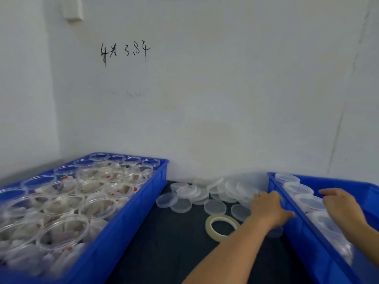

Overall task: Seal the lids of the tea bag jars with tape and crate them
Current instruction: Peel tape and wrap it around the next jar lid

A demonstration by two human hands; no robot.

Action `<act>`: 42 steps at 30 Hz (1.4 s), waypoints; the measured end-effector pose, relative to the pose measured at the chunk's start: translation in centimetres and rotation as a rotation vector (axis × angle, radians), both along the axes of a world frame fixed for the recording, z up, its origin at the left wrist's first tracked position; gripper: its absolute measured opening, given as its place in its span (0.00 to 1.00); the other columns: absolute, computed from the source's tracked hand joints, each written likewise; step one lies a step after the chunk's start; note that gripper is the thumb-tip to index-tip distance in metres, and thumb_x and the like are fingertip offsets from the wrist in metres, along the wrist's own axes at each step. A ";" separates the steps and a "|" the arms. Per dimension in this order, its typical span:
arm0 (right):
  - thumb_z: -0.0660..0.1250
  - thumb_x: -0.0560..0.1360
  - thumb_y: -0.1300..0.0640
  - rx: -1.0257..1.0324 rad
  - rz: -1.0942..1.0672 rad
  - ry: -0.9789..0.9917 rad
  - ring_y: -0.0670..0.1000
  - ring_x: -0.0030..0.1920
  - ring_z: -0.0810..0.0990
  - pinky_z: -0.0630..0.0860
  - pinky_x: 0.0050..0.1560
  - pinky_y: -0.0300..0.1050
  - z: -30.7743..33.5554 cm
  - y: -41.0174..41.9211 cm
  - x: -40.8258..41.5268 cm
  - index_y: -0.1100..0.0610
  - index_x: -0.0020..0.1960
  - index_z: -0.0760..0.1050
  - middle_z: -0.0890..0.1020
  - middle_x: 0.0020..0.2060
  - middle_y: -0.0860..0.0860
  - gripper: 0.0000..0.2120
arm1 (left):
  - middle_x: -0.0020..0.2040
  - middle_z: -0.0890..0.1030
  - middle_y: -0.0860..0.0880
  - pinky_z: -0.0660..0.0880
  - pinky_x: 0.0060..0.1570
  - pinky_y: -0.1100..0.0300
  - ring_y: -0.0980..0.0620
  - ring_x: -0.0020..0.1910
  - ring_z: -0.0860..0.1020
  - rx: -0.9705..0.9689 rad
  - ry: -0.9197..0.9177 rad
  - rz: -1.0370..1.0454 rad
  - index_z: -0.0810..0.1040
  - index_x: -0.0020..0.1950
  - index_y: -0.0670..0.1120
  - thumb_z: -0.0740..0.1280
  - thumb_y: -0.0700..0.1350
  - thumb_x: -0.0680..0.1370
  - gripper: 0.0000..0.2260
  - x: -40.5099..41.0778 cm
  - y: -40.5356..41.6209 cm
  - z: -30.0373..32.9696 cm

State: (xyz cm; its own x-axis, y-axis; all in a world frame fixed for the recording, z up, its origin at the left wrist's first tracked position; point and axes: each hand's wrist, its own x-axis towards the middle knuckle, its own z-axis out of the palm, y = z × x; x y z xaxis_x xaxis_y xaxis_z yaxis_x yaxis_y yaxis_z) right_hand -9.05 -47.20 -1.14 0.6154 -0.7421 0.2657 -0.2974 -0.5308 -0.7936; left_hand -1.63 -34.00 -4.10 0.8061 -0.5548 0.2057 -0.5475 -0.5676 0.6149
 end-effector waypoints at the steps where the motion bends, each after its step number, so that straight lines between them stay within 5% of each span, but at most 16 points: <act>1: 0.55 0.76 0.68 -0.044 0.028 0.004 0.62 0.49 0.76 0.73 0.53 0.58 0.5 1.2 0.7 0.59 0.62 0.75 0.79 0.53 0.58 0.18 | 0.63 0.77 0.42 0.70 0.63 0.47 0.40 0.63 0.73 -0.021 0.007 0.014 0.75 0.64 0.44 0.70 0.52 0.75 0.20 0.5 1.2 0.3; 5: 0.55 0.77 0.68 -0.058 0.225 -0.069 0.57 0.42 0.76 0.71 0.39 0.47 1.6 7.1 4.1 0.60 0.59 0.75 0.80 0.54 0.60 0.16 | 0.61 0.78 0.43 0.72 0.59 0.49 0.42 0.61 0.75 -0.064 -0.050 0.095 0.78 0.61 0.44 0.68 0.50 0.76 0.16 2.5 6.7 2.0; 10: 0.56 0.74 0.71 -0.034 0.487 -0.096 0.55 0.52 0.76 0.72 0.55 0.50 1.2 16.3 8.5 0.61 0.54 0.77 0.80 0.54 0.59 0.15 | 0.62 0.78 0.45 0.73 0.59 0.50 0.44 0.61 0.74 -0.050 -0.136 0.282 0.76 0.62 0.46 0.68 0.52 0.77 0.17 4.7 15.8 3.3; 15: 0.56 0.74 0.70 0.054 0.687 -0.071 0.56 0.55 0.78 0.73 0.58 0.51 0.7 25.2 11.4 0.61 0.53 0.77 0.80 0.52 0.59 0.15 | 0.54 0.81 0.45 0.74 0.53 0.51 0.44 0.56 0.78 0.074 -0.126 0.425 0.79 0.55 0.45 0.68 0.49 0.77 0.11 5.2 25.8 4.3; 20: 0.55 0.76 0.70 0.077 0.923 -0.021 0.54 0.48 0.77 0.75 0.51 0.50 -0.1 33.2 11.7 0.57 0.48 0.75 0.80 0.50 0.55 0.14 | 0.54 0.82 0.45 0.76 0.52 0.53 0.47 0.52 0.80 0.191 -0.155 0.485 0.79 0.56 0.42 0.68 0.50 0.77 0.13 3.9 34.3 4.6; 23: 0.56 0.76 0.70 0.057 1.106 -0.007 0.47 0.47 0.76 0.73 0.42 0.36 -1.0 37.1 10.7 0.54 0.49 0.76 0.78 0.50 0.51 0.14 | 0.57 0.81 0.48 0.76 0.56 0.53 0.50 0.53 0.79 0.237 -0.152 0.484 0.77 0.59 0.45 0.68 0.51 0.77 0.14 3.0 39.1 4.1; 27: 0.57 0.76 0.70 -0.054 1.266 0.053 0.47 0.53 0.75 0.72 0.45 0.31 -1.8 40.9 9.2 0.57 0.54 0.76 0.78 0.53 0.50 0.15 | 0.59 0.79 0.50 0.76 0.57 0.57 0.53 0.54 0.77 0.267 -0.134 0.517 0.76 0.61 0.47 0.68 0.50 0.78 0.14 2.0 43.9 2.4; 31: 0.61 0.76 0.66 -0.304 1.295 0.071 0.51 0.58 0.75 0.72 0.61 0.48 -2.3 42.9 7.9 0.57 0.57 0.77 0.79 0.57 0.52 0.13 | 0.58 0.80 0.51 0.77 0.57 0.56 0.56 0.54 0.78 0.324 -0.133 0.488 0.77 0.60 0.48 0.68 0.48 0.78 0.12 1.1 47.0 0.8; 37: 0.67 0.76 0.45 -0.675 1.398 0.221 0.51 0.57 0.72 0.67 0.60 0.53 -2.3 43.2 6.6 0.53 0.54 0.80 0.77 0.54 0.50 0.13 | 0.50 0.77 0.60 0.76 0.46 0.66 0.63 0.47 0.76 0.343 -0.100 0.426 0.74 0.60 0.51 0.71 0.52 0.76 0.15 0.0 49.0 -0.7; 42: 0.73 0.71 0.48 -0.910 1.339 0.202 0.50 0.62 0.69 0.60 0.64 0.55 -2.7 42.9 6.0 0.50 0.47 0.82 0.75 0.57 0.48 0.08 | 0.51 0.83 0.54 0.79 0.53 0.59 0.59 0.48 0.80 0.323 -0.238 0.520 0.81 0.54 0.50 0.70 0.45 0.77 0.06 0.4 48.4 -1.2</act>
State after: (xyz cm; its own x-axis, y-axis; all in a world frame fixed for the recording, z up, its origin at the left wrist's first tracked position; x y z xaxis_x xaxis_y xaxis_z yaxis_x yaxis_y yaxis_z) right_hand -3.05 -4.27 -3.89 0.7319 0.6686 0.1316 0.6808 -0.7256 -0.0998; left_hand -1.22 14.39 -5.28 0.9390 -0.1682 0.2999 -0.2515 -0.9307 0.2657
